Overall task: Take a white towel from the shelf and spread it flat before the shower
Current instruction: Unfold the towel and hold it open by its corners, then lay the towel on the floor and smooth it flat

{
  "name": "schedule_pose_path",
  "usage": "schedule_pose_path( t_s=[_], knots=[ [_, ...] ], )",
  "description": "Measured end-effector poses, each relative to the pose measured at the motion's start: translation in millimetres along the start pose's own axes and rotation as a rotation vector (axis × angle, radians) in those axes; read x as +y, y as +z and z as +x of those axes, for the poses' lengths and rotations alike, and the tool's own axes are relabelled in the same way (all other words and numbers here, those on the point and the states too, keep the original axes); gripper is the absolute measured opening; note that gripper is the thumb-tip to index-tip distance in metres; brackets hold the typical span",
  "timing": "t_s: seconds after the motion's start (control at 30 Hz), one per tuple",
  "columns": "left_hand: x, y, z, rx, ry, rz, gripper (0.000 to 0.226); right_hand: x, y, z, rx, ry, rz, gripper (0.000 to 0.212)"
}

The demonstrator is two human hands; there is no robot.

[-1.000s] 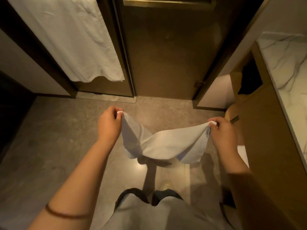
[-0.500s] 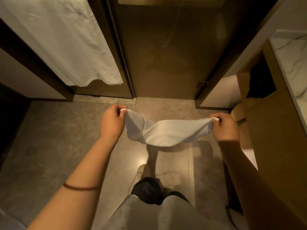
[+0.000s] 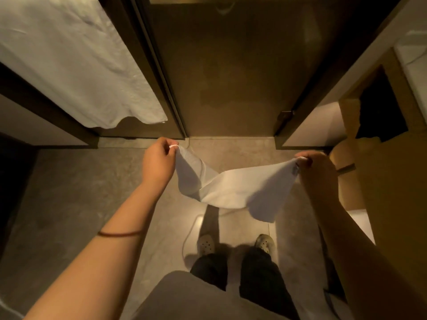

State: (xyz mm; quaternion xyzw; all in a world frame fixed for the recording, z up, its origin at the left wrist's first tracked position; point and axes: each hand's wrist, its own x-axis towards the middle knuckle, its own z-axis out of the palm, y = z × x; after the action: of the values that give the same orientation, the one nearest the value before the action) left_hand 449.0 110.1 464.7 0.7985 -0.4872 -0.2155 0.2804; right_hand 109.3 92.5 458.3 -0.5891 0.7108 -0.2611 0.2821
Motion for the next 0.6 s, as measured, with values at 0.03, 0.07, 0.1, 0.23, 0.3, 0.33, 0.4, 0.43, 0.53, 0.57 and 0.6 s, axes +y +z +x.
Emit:
schedule_pose_path(
  t_s=[0.03,0.07,0.1,0.23,0.3,0.33,0.4,0.43,0.53,0.57,0.6],
  knots=[
    [1.5,4.5,5.9,0.008,-0.011,0.005,0.013,0.8,1.6,7.8,-0.007,-0.015,0.003,0.025],
    [3.4,9.4,12.0,0.018,-0.025,0.005,0.012,1.5,3.4,16.3,-0.016,-0.027,0.004,0.024],
    [5.8,15.3,18.2,0.028,-0.037,0.001,0.012,2.9,5.3,24.8,-0.030,-0.038,0.003,0.024],
    [15.8,40.6,41.9,0.065,-0.073,-0.008,0.010,9.0,12.3,63.2,-0.106,-0.087,-0.020,0.024],
    [19.2,52.4,53.8,0.084,-0.087,-0.008,0.012,11.9,18.3,85.3,-0.121,-0.098,-0.017,0.025],
    [19.9,58.5,60.5,0.098,-0.089,-0.012,0.014,14.4,22.7,96.3,-0.126,-0.097,-0.019,0.025],
    [19.0,71.8,76.0,0.132,-0.087,-0.022,0.015,24.3,33.8,120.0,-0.122,-0.130,-0.114,0.021],
    [17.8,79.2,85.2,0.145,-0.087,-0.025,0.016,30.5,39.3,132.6,-0.110,-0.155,-0.187,0.019],
    [10.6,104.3,118.7,0.163,-0.089,-0.057,0.015,46.5,59.6,173.2,-0.081,-0.160,-0.203,0.023],
    [6.0,113.7,129.6,0.170,-0.090,-0.063,0.015,51.8,69.0,185.0,-0.072,-0.146,-0.208,0.026],
    [0.9,123.7,139.7,0.172,-0.087,-0.066,0.015,57.4,78.2,195.5,-0.053,-0.135,-0.215,0.028]
  ],
)
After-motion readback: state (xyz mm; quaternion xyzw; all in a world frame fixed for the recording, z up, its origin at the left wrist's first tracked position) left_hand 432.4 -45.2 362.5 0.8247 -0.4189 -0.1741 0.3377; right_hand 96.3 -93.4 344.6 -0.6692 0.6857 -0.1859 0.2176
